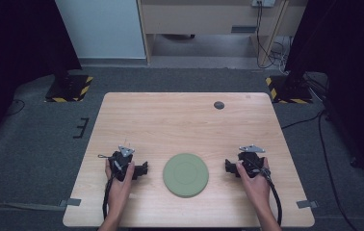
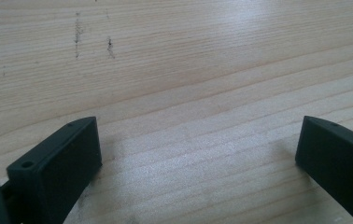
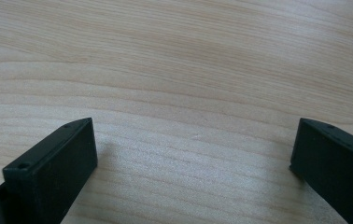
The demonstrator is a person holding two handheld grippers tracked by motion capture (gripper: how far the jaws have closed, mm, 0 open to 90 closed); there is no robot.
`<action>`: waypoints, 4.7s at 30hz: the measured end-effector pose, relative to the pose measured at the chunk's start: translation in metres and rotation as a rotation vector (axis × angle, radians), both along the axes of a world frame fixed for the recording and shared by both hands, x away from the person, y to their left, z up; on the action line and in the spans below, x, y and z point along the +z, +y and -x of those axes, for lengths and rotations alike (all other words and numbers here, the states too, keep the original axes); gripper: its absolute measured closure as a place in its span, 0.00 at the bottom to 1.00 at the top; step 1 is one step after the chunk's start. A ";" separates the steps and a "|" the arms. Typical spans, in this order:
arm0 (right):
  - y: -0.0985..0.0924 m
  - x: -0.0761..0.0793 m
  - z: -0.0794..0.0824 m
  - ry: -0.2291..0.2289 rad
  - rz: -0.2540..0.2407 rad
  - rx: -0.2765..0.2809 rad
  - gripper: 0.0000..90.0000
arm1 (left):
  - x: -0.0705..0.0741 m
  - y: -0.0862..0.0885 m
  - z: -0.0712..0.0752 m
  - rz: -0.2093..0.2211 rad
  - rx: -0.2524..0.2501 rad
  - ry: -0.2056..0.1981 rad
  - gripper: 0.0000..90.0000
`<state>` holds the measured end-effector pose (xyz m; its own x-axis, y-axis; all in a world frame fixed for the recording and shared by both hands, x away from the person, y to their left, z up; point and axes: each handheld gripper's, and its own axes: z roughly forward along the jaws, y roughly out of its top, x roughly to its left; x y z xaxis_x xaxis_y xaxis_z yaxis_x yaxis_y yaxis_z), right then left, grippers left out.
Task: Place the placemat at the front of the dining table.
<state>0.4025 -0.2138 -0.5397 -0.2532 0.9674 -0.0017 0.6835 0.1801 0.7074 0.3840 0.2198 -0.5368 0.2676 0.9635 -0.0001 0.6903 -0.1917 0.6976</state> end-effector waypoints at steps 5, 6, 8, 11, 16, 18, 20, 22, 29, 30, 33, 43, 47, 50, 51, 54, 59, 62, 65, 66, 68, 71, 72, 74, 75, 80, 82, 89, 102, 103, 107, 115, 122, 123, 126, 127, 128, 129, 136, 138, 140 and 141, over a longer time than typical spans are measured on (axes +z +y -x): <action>-0.001 0.000 0.001 -0.002 0.001 0.016 0.01 | 0.000 0.001 0.001 -0.002 -0.029 0.000 0.00; -0.002 0.000 0.001 0.000 -0.001 0.027 0.01 | 0.000 0.002 0.002 -0.002 -0.064 0.001 0.00; -0.001 0.000 0.002 0.000 -0.003 0.046 0.01 | 0.000 0.001 0.002 -0.001 -0.082 0.000 0.00; -0.001 0.000 0.003 -0.001 -0.002 0.070 0.02 | 0.001 0.000 0.004 0.002 -0.109 -0.008 0.01; 0.004 0.004 0.010 -0.013 -0.016 0.143 0.05 | 0.007 -0.008 0.014 0.014 -0.199 -0.049 0.03; 0.008 0.009 0.015 -0.026 -0.016 0.177 0.06 | 0.011 -0.009 0.017 0.022 -0.237 -0.059 0.03; 0.011 0.013 0.020 -0.039 -0.019 0.207 0.06 | 0.013 -0.010 0.019 0.041 -0.261 -0.062 0.03; 0.015 0.015 0.025 -0.040 -0.022 0.235 0.06 | 0.013 -0.012 0.021 0.045 -0.289 -0.060 0.03; 0.026 0.017 0.037 -0.046 -0.014 0.326 0.07 | 0.013 -0.020 0.029 0.082 -0.377 -0.036 0.04; 0.027 0.017 0.038 -0.047 -0.006 0.336 0.07 | 0.013 -0.021 0.030 0.083 -0.383 -0.032 0.04; 0.030 0.016 0.039 -0.050 -0.005 0.357 0.07 | 0.012 -0.026 0.032 0.084 -0.402 -0.033 0.04; 0.041 0.015 0.043 -0.042 -0.016 0.384 0.07 | 0.008 -0.036 0.033 0.093 -0.441 -0.023 0.04; 0.047 0.014 0.044 -0.041 -0.010 0.394 0.07 | 0.006 -0.039 0.031 0.105 -0.429 -0.011 0.03; 0.051 0.013 0.044 -0.041 -0.009 0.399 0.07 | 0.006 -0.041 0.031 0.098 -0.428 -0.011 0.04; 0.053 0.012 0.044 -0.040 -0.003 0.402 0.07 | 0.004 -0.043 0.030 0.088 -0.427 -0.011 0.03; 0.055 0.011 0.045 -0.042 0.004 0.401 0.06 | 0.004 -0.043 0.029 0.090 -0.425 -0.010 0.02; 0.055 0.011 0.044 -0.037 0.004 0.395 0.05 | 0.004 -0.044 0.028 0.092 -0.415 -0.007 0.00; 0.055 0.011 0.043 -0.042 0.008 0.377 0.05 | 0.003 -0.045 0.026 0.094 -0.404 -0.011 0.00; 0.056 0.011 0.042 -0.047 0.013 0.364 0.05 | 0.003 -0.045 0.025 0.091 -0.396 -0.018 0.00; 0.056 0.011 0.042 -0.049 0.012 0.360 0.04 | 0.003 -0.046 0.025 0.088 -0.390 -0.022 0.00; 0.056 0.010 0.041 -0.053 0.014 0.350 0.03 | 0.004 -0.047 0.024 0.077 -0.385 -0.033 0.00; 0.056 0.010 0.040 -0.059 0.013 0.340 0.03 | 0.003 -0.048 0.023 0.076 -0.374 -0.038 0.00; 0.056 0.010 0.040 -0.058 0.012 0.334 0.03 | 0.003 -0.048 0.023 0.075 -0.371 -0.040 0.00; 0.055 0.009 0.038 -0.056 0.004 0.324 0.03 | 0.003 -0.048 0.022 0.076 -0.369 -0.042 0.00; 0.055 0.009 0.038 -0.053 -0.003 0.314 0.03 | 0.003 -0.048 0.022 0.077 -0.369 -0.042 0.00; 0.055 0.009 0.038 -0.065 0.001 0.312 0.05 | 0.003 -0.048 0.022 0.079 -0.365 -0.045 0.00; 0.055 0.009 0.039 -0.068 0.003 0.325 0.07 | 0.003 -0.047 0.022 0.083 -0.365 -0.044 0.00; 0.056 0.011 0.043 -0.068 0.011 0.353 0.06 | 0.004 -0.050 0.026 0.068 -0.377 -0.053 0.03; 0.057 0.010 0.040 -0.082 0.027 0.315 0.05 | 0.004 -0.056 0.022 0.045 -0.338 -0.083 0.00; 0.057 0.009 0.040 -0.087 0.027 0.310 0.05 | 0.003 -0.056 0.021 0.048 -0.336 -0.084 0.00; 0.056 0.008 0.038 -0.090 0.022 0.300 0.04 | 0.003 -0.056 0.021 0.050 -0.335 -0.081 0.01; 0.058 0.010 0.044 -0.080 0.042 0.329 0.06 | 0.005 -0.060 0.028 0.030 -0.358 -0.090 0.04; 0.059 0.009 0.044 -0.083 0.039 0.325 0.04 | 0.005 -0.061 0.026 0.024 -0.347 -0.087 0.01; 0.059 0.009 0.043 -0.082 0.038 0.323 0.04 | 0.005 -0.061 0.026 0.025 -0.345 -0.090 0.01; 0.059 0.009 0.041 -0.089 0.039 0.316 0.04 | 0.004 -0.062 0.025 0.025 -0.338 -0.096 0.01; 0.059 0.009 0.041 -0.087 0.036 0.311 0.04 | 0.004 -0.062 0.024 0.026 -0.338 -0.096 0.01; 0.059 0.009 0.040 -0.088 0.036 0.308 0.04 | 0.004 -0.062 0.024 0.027 -0.337 -0.097 0.01; 0.059 0.009 0.039 -0.091 0.037 0.309 0.04 | 0.004 -0.062 0.023 0.029 -0.335 -0.097 0.01; 0.060 0.008 0.036 -0.097 0.024 0.281 0.04 | 0.004 -0.062 0.023 0.030 -0.327 -0.101 0.02; 0.059 0.008 0.035 -0.097 0.020 0.279 0.04 | 0.005 -0.063 0.024 0.023 -0.329 -0.103 0.03; 0.059 0.008 0.036 -0.099 0.022 0.281 0.05 | 0.005 -0.063 0.024 0.025 -0.336 -0.100 0.04; 0.060 0.008 0.036 -0.101 0.024 0.283 0.05 | 0.005 -0.063 0.025 0.026 -0.340 -0.096 0.04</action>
<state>0.3663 -0.1541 -0.5319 -0.5099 0.8580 -0.0622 0.5305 0.3705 0.7624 0.3592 0.1563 -0.5321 0.5729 0.8194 0.0177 0.5210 -0.3808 0.7639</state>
